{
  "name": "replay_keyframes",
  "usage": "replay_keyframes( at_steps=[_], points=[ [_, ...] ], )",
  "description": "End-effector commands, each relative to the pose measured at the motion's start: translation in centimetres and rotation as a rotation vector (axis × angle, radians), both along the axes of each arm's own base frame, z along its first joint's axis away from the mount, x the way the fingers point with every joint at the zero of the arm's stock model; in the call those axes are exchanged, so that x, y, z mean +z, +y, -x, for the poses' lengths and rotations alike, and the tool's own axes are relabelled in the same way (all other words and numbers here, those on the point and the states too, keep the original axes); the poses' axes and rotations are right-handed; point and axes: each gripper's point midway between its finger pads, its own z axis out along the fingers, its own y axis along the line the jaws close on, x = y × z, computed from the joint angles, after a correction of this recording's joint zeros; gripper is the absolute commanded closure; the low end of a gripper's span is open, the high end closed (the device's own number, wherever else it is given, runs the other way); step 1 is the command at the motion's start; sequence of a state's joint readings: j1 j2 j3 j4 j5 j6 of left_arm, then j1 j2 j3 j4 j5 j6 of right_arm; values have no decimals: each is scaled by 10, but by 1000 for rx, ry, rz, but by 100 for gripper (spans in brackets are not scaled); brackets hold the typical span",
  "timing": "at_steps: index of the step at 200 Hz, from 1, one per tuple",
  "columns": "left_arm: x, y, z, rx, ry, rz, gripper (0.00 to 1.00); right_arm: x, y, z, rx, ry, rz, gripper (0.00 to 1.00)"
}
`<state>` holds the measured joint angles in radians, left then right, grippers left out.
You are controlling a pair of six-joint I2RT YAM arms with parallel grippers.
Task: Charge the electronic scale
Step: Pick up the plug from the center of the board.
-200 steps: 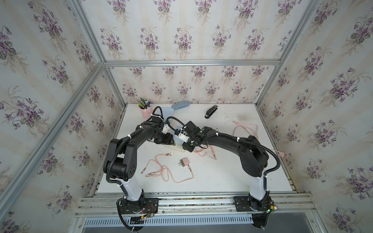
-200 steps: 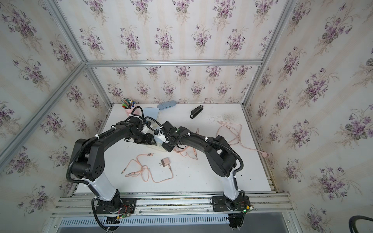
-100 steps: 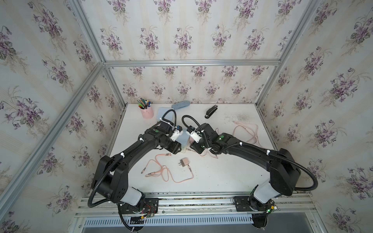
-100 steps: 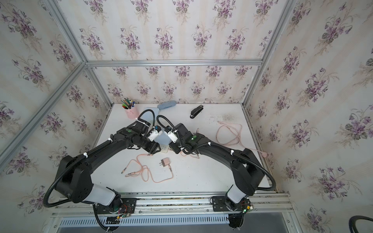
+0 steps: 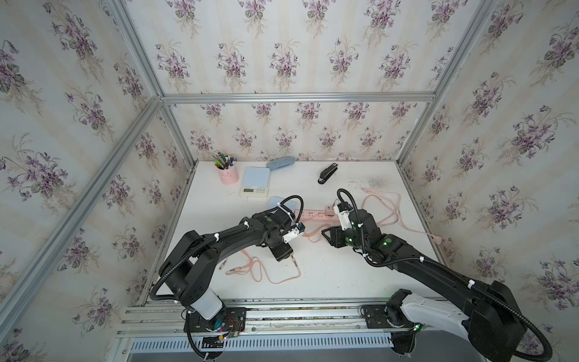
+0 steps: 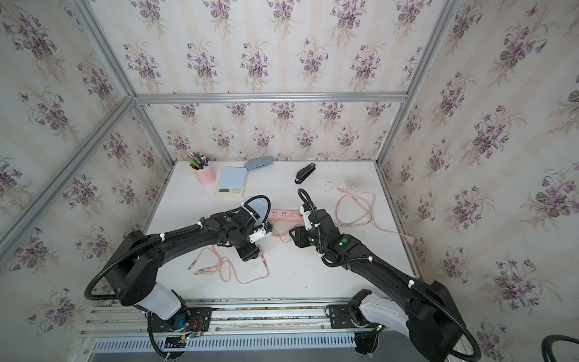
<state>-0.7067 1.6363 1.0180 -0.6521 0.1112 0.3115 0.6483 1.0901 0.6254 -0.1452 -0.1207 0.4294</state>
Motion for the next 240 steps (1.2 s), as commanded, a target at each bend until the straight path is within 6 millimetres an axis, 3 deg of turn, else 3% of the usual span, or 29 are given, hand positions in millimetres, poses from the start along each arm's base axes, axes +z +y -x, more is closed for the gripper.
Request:
replay_keyframes(
  at_steps=[1, 20, 38, 66, 90, 126, 163, 199, 218, 240],
  points=[
    [-14, -2, 0, -25, 27, -12, 37, 9, 5, -2, -45, 17, -98, 48],
    [-24, 2, -4, 10, 38, -57, 44, 10, 9, -5, -16, 16, -74, 48],
    [-28, 2, -4, 33, 38, -63, 63, 8, 10, -10, -44, 35, -75, 48],
    [-15, 4, -2, 28, 17, -43, 75, 15, 28, -7, -10, 66, -201, 49],
    [20, 6, -4, 35, -67, 18, 77, 13, 30, -5, -44, 119, -243, 48],
    [86, -19, -18, 73, -241, 249, 79, 42, 64, 18, 127, 163, -394, 38],
    [101, -50, -26, 71, -300, 368, 78, 65, 97, 29, 298, 211, -406, 37],
    [139, -49, -23, 66, -359, 430, 78, 58, 107, 22, 360, 258, -301, 40],
    [149, -45, -22, 57, -393, 443, 78, 62, 114, 29, 398, 309, -331, 48],
    [144, -47, -20, 36, -394, 444, 78, 62, 113, 32, 394, 330, -342, 59]
  ],
)
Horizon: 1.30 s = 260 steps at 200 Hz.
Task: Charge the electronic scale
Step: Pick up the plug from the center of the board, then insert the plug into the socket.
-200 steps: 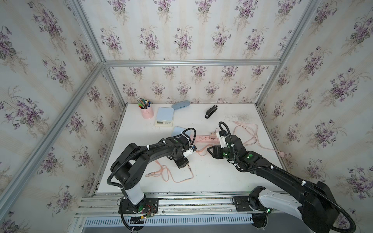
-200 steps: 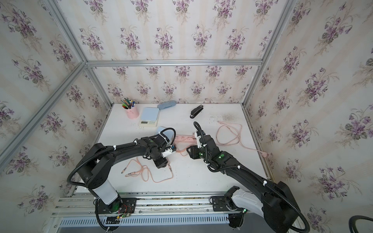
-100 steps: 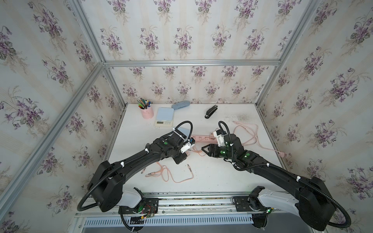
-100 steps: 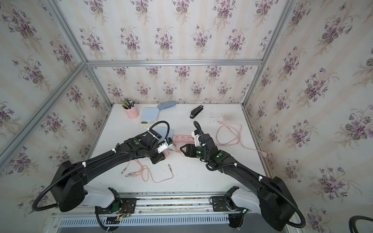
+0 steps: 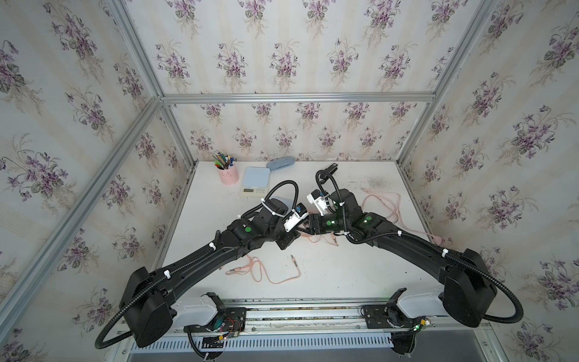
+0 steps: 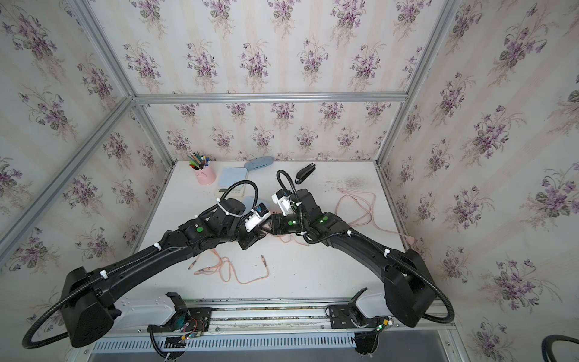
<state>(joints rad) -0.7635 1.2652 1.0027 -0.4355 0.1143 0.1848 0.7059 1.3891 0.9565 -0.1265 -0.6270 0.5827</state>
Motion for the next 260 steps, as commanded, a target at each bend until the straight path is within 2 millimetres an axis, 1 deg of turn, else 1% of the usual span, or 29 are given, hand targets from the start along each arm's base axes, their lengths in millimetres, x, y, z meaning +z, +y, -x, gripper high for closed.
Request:
replay_keyframes(
  at_steps=[1, 12, 17, 32, 44, 52, 64, 72, 76, 83, 89, 94, 102, 121, 135, 144, 153, 176, 193, 196, 199, 203, 217, 229, 231, 235, 250, 253, 260],
  points=[
    [2, -4, -3, -18, -27, 19, 78, 0, 0, 12, 39, 49, -8, 59],
    [-3, -5, -1, -16, -15, 29, 78, 0, -2, 11, 26, 43, 1, 59],
    [-5, -5, 0, -15, -7, 38, 78, 1, -3, 10, 24, 40, 4, 62],
    [-9, -6, 4, -11, 8, 63, 78, 7, -1, 8, 29, 25, 0, 86],
    [-12, -5, 7, -13, 6, 77, 77, 12, -1, 7, 31, 5, 0, 100],
    [-14, -4, 9, -16, 3, 80, 77, 14, -1, 6, 37, -11, 1, 100],
    [-13, -2, 11, -27, -10, 85, 73, 17, -1, 7, 55, -31, 7, 100],
    [-12, -1, 13, -34, -21, 85, 66, 20, -1, 7, 70, -54, 13, 100],
    [-10, -1, 13, -37, -27, 87, 60, 20, -1, 7, 77, -67, 20, 100],
    [-8, 1, 14, -39, -35, 90, 43, 24, -2, 5, 95, -108, 33, 100],
    [-6, 2, 15, -36, -38, 97, 34, 29, -2, 3, 108, -153, 49, 100],
    [-3, 4, 15, -25, -39, 107, 30, 33, -4, -2, 110, -195, 76, 100],
    [2, 4, 16, -17, -12, 148, 27, 40, -8, -11, 114, -275, 128, 100],
    [13, 11, 7, 69, 114, 279, 27, 50, -16, -34, 148, -487, 277, 100],
    [20, 14, -7, 165, 217, 390, 27, 43, -23, -53, 195, -622, 407, 100],
    [22, 15, -19, 232, 270, 451, 27, 34, -27, -63, 248, -696, 493, 100],
    [23, 12, -30, 275, 318, 512, 28, 18, -31, -72, 318, -755, 582, 100],
    [20, 2, -57, 363, 394, 598, 31, -22, -41, -96, 456, -786, 754, 100],
    [17, -4, -83, 431, 403, 669, 36, -33, -41, -117, 470, -778, 746, 100],
    [20, -4, -87, 443, 399, 685, 37, -33, -41, -119, 474, -781, 736, 100],
    [10, -6, -93, 466, 417, 681, 38, -33, -41, -122, 475, -786, 730, 100],
    [7, -8, -100, 481, 420, 693, 40, -33, -41, -125, 477, -796, 726, 100],
    [7, -17, -118, 521, 445, 749, 44, -36, -43, -132, 510, -834, 700, 100],
    [2, -27, -126, 526, 473, 758, 44, -41, -42, -133, 547, -853, 662, 100],
    [0, -28, -126, 529, 476, 754, 47, -42, -42, -133, 553, -856, 655, 100],
    [-3, -30, -128, 534, 482, 747, 48, -45, -42, -134, 562, -851, 646, 100],
    [-15, -31, -133, 564, 499, 739, 49, -53, -38, -135, 608, -822, 610, 100],
    [-17, -30, -133, 569, 500, 736, 49, -54, -50, -145, 585, -803, 625, 100],
    [-20, -28, -135, 582, 492, 729, 49, -59, -54, -150, 593, -787, 645, 100]
  ],
)
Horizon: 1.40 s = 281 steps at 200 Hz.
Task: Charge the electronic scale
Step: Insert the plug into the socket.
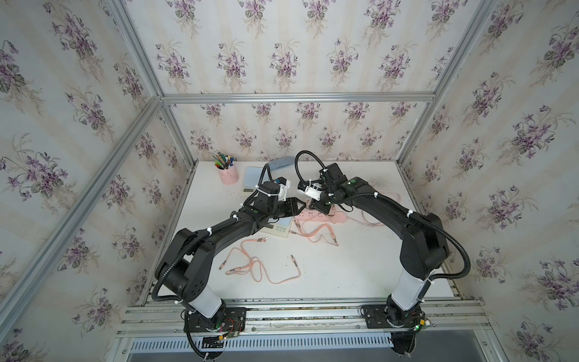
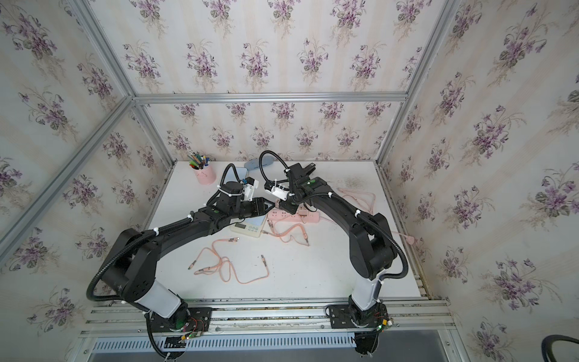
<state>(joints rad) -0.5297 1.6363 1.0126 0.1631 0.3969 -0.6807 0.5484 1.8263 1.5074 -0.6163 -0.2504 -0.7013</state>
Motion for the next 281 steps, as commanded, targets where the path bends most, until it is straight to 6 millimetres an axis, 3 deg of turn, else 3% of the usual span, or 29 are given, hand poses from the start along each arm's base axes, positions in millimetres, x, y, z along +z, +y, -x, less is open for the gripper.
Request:
replay_keyframes(
  at_steps=[1, 23, 61, 97, 100, 104, 180, 235, 281],
  points=[
    [5, 0, -14, 70, 0, 47, 49, -7, -2, -9, 97, 15, 4, 100],
    [-1, 6, -19, 96, -10, 17, 48, -16, -2, -15, 112, 18, 31, 100],
    [-10, 6, -24, 81, -1, -40, 48, -26, 18, -21, 142, 65, -10, 100],
    [-22, 12, -30, 87, 11, -71, 48, -48, 23, -15, 164, 98, 4, 100],
    [-24, 13, -31, 88, 16, -73, 48, -49, 36, -5, 198, 100, 4, 100],
    [-25, 13, -31, 87, 17, -73, 48, -50, 38, -3, 202, 102, 4, 100],
    [-45, 7, -34, 56, 52, -101, 49, -72, 36, -2, 207, 126, 39, 100],
    [-55, 5, -34, 44, 71, -111, 49, -78, 36, -7, 216, 117, 58, 100],
    [-70, 5, -31, 33, 110, -127, 52, -99, 27, 2, 219, 174, 108, 100]
  ],
)
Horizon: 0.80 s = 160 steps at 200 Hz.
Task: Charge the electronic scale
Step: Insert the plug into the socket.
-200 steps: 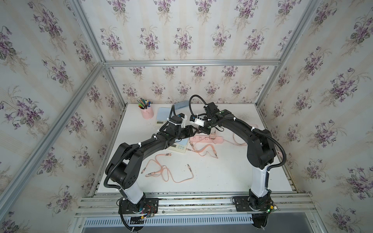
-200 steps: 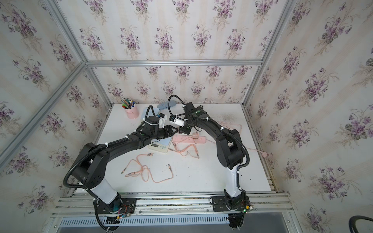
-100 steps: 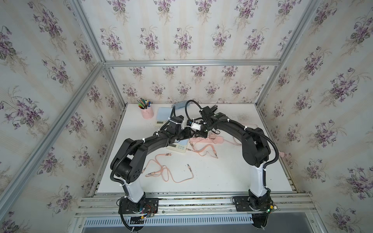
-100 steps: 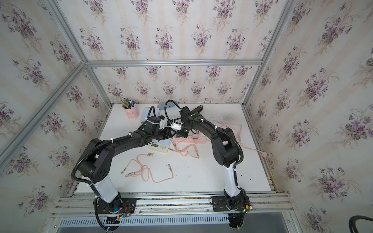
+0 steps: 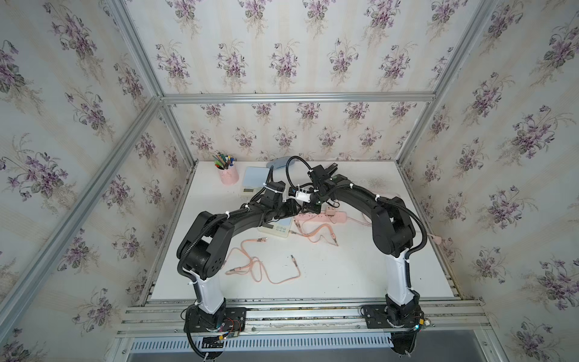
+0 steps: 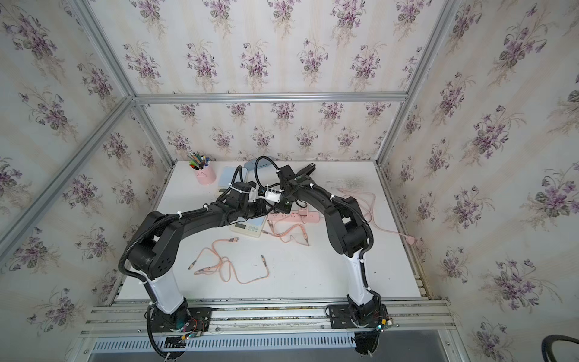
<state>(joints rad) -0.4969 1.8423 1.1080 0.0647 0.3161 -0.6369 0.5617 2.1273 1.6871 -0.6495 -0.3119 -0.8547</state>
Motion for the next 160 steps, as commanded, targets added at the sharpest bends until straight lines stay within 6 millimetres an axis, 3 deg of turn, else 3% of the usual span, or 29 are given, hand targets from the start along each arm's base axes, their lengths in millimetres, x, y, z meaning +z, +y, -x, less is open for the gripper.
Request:
replay_keyframes(
  at_steps=[1, 65, 96, 123, 146, 160],
  points=[
    [5, -11, -1, -39, -15, 41, 52, -24, -5, 22, 45, 84, 46, 100],
    [-35, -7, 14, -38, 95, -32, 60, -67, -22, 36, 34, 132, 120, 100],
    [-39, -7, 17, -43, 113, -46, 60, -70, -14, 43, 31, 173, 71, 100],
    [-18, -3, 15, -51, 54, -51, 60, -36, -5, 25, -23, 104, 14, 100],
    [14, 3, 10, -57, -20, -43, 56, 18, 4, -3, -100, -12, -40, 73],
    [35, 8, 8, -58, -71, -53, 52, 55, 7, -17, -134, -95, -85, 64]
  ],
)
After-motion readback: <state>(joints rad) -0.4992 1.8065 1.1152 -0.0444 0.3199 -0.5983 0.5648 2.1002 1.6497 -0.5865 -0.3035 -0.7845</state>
